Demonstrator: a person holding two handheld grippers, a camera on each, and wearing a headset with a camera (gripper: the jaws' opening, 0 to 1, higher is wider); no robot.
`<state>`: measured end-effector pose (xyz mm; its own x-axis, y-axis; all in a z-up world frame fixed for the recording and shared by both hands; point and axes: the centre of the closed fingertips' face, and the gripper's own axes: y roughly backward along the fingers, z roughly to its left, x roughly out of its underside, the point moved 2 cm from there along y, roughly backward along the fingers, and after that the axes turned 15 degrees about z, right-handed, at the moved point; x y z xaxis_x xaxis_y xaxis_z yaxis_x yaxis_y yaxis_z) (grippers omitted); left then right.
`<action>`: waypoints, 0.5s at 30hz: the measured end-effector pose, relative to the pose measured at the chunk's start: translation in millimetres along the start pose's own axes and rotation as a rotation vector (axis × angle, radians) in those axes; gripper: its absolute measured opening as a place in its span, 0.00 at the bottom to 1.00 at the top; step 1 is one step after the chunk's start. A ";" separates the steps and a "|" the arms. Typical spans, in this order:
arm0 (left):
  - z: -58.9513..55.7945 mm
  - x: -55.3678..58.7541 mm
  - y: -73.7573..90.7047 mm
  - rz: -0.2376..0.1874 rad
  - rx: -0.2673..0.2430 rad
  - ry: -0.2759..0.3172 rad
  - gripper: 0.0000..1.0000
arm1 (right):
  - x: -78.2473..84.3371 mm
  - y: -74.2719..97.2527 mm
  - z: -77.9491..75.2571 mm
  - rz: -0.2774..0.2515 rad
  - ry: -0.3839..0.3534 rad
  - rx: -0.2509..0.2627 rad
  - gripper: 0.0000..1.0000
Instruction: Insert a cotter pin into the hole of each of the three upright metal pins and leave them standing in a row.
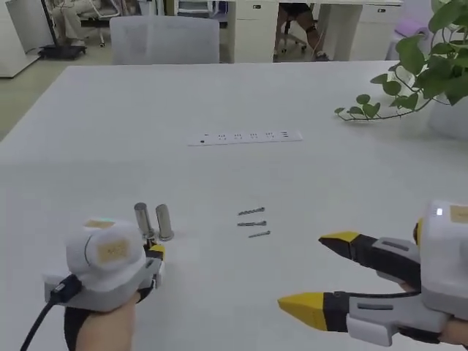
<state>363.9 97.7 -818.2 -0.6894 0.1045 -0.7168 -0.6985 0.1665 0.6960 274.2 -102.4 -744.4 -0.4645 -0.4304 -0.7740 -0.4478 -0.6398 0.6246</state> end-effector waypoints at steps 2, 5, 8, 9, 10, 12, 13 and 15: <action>-1.2 1.4 0.3 0.000 -0.013 0.029 0.07 | 0.7 0.9 -1.2 -0.003 -0.005 -0.001 0.70; -5.1 2.0 0.7 -0.004 -0.031 0.029 0.07 | 1.2 1.9 -1.8 -0.004 -0.004 0.001 0.70; -6.6 2.8 1.1 -0.004 -0.051 0.052 0.07 | 2.4 2.5 -2.1 -0.004 -0.003 -0.003 0.70; -7.0 2.9 1.3 -0.005 -0.061 0.059 0.07 | 2.7 2.4 -2.2 -0.003 -0.003 -0.003 0.70; -7.1 2.9 1.7 -0.007 -0.070 0.065 0.07 | 3.6 2.3 -2.5 0.000 -0.001 -0.004 0.70; -8.9 2.3 2.0 -0.011 -0.076 0.076 0.07 | 4.7 2.2 -3.2 0.000 -0.002 -0.006 0.70; -9.1 2.0 1.9 -0.012 -0.081 0.083 0.07 | 4.9 2.2 -3.5 -0.001 -0.003 -0.006 0.70; -9.1 1.4 1.7 -0.014 -0.095 0.094 0.07 | 5.2 2.1 -3.5 -0.002 -0.003 -0.008 0.70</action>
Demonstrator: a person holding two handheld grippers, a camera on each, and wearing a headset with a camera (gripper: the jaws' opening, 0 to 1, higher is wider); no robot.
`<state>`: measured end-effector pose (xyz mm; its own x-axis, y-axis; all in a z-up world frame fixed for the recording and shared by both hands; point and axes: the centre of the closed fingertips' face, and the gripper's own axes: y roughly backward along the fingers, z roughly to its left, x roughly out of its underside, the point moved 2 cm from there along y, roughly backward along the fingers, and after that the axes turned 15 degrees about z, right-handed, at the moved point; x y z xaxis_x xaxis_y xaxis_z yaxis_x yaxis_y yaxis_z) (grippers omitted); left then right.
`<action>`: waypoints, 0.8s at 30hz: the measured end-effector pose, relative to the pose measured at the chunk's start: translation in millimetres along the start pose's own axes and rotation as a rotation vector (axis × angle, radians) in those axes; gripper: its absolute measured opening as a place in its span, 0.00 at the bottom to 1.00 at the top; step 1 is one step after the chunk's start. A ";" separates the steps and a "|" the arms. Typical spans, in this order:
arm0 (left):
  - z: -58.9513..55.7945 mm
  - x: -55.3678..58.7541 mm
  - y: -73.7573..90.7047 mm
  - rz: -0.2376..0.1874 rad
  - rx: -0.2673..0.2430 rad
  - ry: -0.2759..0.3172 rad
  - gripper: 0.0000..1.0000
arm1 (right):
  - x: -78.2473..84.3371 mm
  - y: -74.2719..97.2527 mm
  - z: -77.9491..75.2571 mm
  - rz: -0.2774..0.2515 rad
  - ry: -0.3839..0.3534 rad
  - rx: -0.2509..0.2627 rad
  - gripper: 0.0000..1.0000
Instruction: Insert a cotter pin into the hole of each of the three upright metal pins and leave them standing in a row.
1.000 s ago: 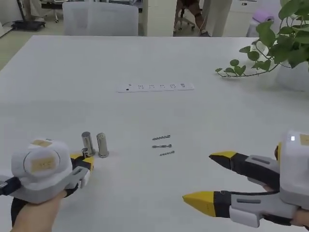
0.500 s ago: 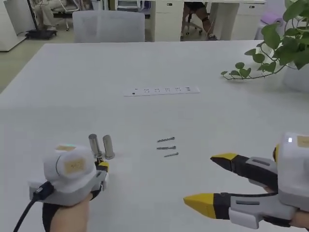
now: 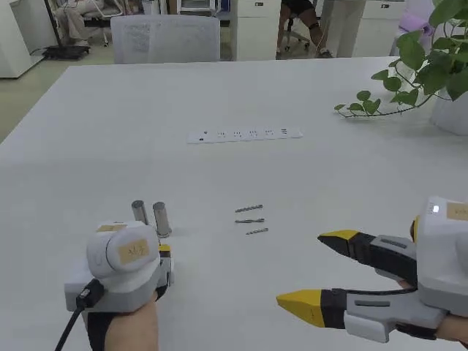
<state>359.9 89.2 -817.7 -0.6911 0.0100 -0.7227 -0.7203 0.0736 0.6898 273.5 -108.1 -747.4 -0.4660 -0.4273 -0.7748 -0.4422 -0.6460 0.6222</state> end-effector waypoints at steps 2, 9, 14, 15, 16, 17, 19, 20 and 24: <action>-0.9 0.0 0.1 0.001 -0.010 0.004 0.07 | 0.5 -0.1 -0.3 0.001 0.003 0.001 0.70; -2.0 1.9 0.4 0.005 -0.049 0.011 0.07 | 1.6 -0.2 -2.2 -0.004 -0.004 0.000 0.70; -3.5 0.2 -0.8 -0.004 -0.052 0.008 0.07 | 2.1 -0.4 -1.9 -0.006 -0.008 0.000 0.70; -3.7 0.4 -0.7 -0.005 -0.056 0.009 0.07 | 2.2 -0.3 -1.7 -0.006 -0.011 0.000 0.70; -3.9 0.4 -0.8 -0.006 -0.057 0.006 0.07 | 2.2 -0.3 -1.6 -0.007 -0.010 0.001 0.70; -4.5 1.0 -0.6 -0.007 -0.058 0.004 0.07 | 2.6 -0.3 -1.6 -0.005 -0.010 0.001 0.70; -5.0 1.1 -0.4 -0.009 -0.058 -0.001 0.07 | 2.9 -0.5 -1.5 -0.004 -0.011 0.001 0.70; -4.9 1.1 -0.3 -0.009 -0.058 -0.001 0.07 | 3.0 -0.6 -1.4 -0.003 -0.011 0.001 0.70; -4.9 0.8 -0.7 -0.010 -0.056 -0.006 0.07 | 3.6 -1.0 -1.0 0.001 -0.009 0.001 0.70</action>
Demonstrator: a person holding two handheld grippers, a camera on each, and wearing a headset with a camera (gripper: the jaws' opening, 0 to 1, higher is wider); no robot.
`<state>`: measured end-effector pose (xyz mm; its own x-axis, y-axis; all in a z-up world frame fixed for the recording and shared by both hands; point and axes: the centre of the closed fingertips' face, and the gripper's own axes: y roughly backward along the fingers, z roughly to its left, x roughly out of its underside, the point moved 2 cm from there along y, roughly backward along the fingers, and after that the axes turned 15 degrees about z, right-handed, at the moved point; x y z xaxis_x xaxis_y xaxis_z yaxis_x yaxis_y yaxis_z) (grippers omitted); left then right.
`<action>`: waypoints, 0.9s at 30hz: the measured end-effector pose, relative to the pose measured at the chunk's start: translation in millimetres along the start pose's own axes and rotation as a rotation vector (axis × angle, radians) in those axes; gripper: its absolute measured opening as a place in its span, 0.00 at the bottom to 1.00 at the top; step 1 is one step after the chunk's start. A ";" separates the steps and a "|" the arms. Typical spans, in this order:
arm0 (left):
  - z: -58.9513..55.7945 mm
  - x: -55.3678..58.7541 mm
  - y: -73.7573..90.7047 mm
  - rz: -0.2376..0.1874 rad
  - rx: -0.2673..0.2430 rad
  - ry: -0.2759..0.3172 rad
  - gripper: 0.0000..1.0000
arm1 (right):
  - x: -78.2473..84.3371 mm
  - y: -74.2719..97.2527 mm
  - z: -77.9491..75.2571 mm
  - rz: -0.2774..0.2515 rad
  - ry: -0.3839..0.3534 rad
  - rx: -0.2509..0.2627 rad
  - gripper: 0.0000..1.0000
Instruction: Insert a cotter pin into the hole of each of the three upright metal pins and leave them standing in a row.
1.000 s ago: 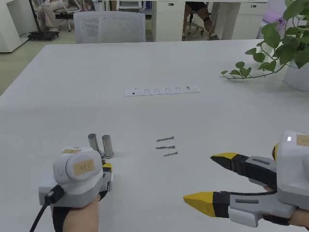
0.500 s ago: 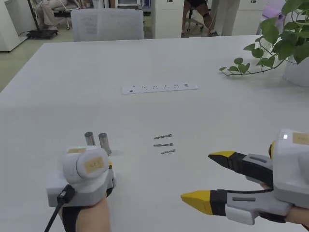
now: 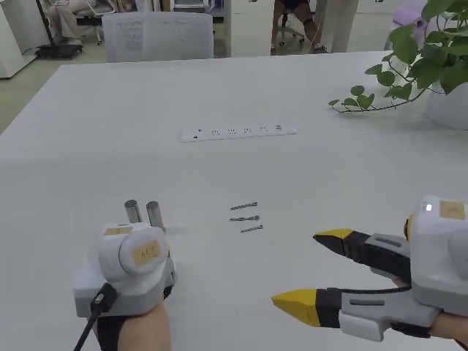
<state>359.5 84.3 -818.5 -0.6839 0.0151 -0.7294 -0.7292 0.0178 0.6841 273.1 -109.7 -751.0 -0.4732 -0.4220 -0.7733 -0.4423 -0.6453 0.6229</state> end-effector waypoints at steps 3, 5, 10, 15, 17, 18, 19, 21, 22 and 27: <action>-0.9 -1.1 0.4 -0.009 0.001 -0.010 0.08 | 0.2 -0.2 0.4 0.001 -0.001 0.000 0.70; -2.5 -3.0 0.4 -0.015 0.006 -0.019 0.10 | 0.7 -0.3 0.4 0.003 0.000 0.001 0.70; -3.8 -5.4 -0.8 -0.018 0.018 -0.021 0.14 | 0.8 0.2 0.2 0.003 -0.002 0.003 0.70; -4.0 -4.8 -1.1 -0.011 0.027 -0.038 0.22 | -0.9 1.1 -1.1 0.000 0.000 0.006 0.70; -3.8 -4.5 -0.6 -0.007 0.032 -0.053 0.26 | -1.5 1.2 -1.7 0.001 0.002 0.008 0.70; -3.2 -4.7 0.3 -0.008 0.033 -0.053 0.27 | -2.2 1.5 -2.0 0.001 0.003 0.009 0.70; -2.8 -5.2 1.9 -0.012 0.041 -0.055 0.30 | -3.0 1.6 -2.1 -0.001 0.002 0.009 0.70; -2.4 -6.3 3.8 -0.016 0.056 -0.063 0.33 | -4.4 1.4 -3.4 -0.002 -0.015 0.000 0.70; -1.5 -7.2 4.4 -0.017 0.057 -0.079 0.35 | -4.9 1.4 -4.6 0.000 -0.015 0.004 0.69; 2.2 -12.5 11.5 -0.037 0.102 -0.118 0.44 | -7.5 3.2 -9.6 0.012 -0.009 0.016 0.66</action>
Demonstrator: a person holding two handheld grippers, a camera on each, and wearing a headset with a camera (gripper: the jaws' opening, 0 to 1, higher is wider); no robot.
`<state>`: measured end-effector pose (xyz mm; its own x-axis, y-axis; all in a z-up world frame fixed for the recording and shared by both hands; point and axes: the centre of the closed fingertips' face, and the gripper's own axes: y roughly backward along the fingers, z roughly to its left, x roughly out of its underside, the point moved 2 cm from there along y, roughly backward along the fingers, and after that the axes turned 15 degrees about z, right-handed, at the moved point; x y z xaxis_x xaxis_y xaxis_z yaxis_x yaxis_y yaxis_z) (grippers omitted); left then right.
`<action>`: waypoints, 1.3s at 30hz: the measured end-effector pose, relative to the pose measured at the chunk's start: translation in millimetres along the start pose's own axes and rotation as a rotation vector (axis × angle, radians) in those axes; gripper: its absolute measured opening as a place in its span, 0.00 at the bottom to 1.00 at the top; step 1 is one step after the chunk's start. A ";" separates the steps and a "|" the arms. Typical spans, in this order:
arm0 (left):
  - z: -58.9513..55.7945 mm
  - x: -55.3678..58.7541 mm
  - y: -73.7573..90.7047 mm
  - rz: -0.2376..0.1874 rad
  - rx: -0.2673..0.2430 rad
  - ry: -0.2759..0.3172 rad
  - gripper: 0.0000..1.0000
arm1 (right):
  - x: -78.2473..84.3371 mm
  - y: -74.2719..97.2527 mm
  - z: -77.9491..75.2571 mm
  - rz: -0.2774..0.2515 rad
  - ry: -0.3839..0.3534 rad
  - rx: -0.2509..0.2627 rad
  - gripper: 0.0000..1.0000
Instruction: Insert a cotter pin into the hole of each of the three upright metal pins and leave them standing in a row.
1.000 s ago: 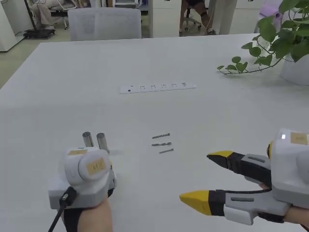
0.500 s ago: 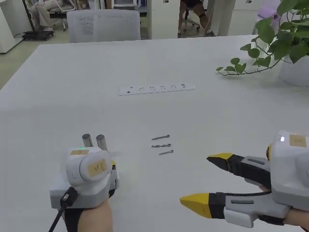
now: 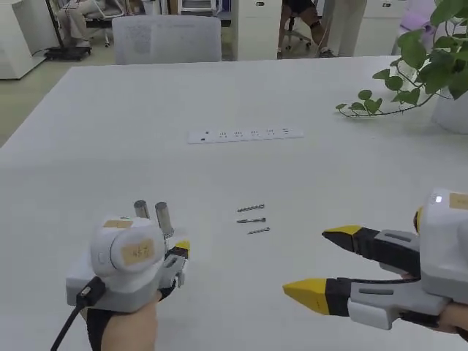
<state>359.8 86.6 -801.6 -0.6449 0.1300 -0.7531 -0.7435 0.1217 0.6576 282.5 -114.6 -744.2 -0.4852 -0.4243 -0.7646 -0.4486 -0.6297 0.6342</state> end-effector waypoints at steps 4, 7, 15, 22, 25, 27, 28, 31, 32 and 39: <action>0.7 -5.4 7.5 -0.023 0.051 -0.043 0.51 | -3.4 2.2 -6.4 0.016 0.012 0.016 0.62; -2.6 -7.2 11.2 -0.037 0.107 -0.081 0.54 | -7.6 3.7 -11.7 0.022 0.021 0.028 0.59; -3.4 -1.9 18.5 -0.041 0.175 -0.157 0.58 | -15.4 0.0 -25.7 0.049 0.049 0.036 0.48; -10.0 0.9 26.2 -0.055 0.273 -0.206 0.60 | -17.3 -9.9 -33.4 0.104 0.124 0.043 0.42; -9.5 3.5 30.8 -0.055 0.289 -0.239 0.63 | -17.4 -16.6 -37.5 0.127 0.143 0.041 0.41; -8.1 4.5 32.9 -0.055 0.298 -0.240 0.66 | -17.1 -20.1 -39.7 0.137 0.152 0.039 0.40; -7.4 4.9 34.1 -0.057 0.303 -0.239 0.66 | -16.3 -22.5 -41.5 0.147 0.160 0.038 0.39; -6.5 7.7 38.9 -0.059 0.321 -0.253 0.69 | -15.8 -28.3 -45.1 0.164 0.182 0.037 0.37; -6.5 8.4 40.0 -0.060 0.328 -0.255 0.69 | -15.8 -30.6 -47.1 0.169 0.184 0.035 0.37; -5.8 12.4 49.1 -0.057 0.363 -0.260 0.72 | -16.4 -43.4 -56.0 0.194 0.207 0.024 0.32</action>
<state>314.2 88.4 -778.8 -0.5047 0.3504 -0.7890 -0.6361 0.4669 0.6143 351.9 -116.8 -765.7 -0.4015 -0.6604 -0.6345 -0.3810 -0.5096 0.7715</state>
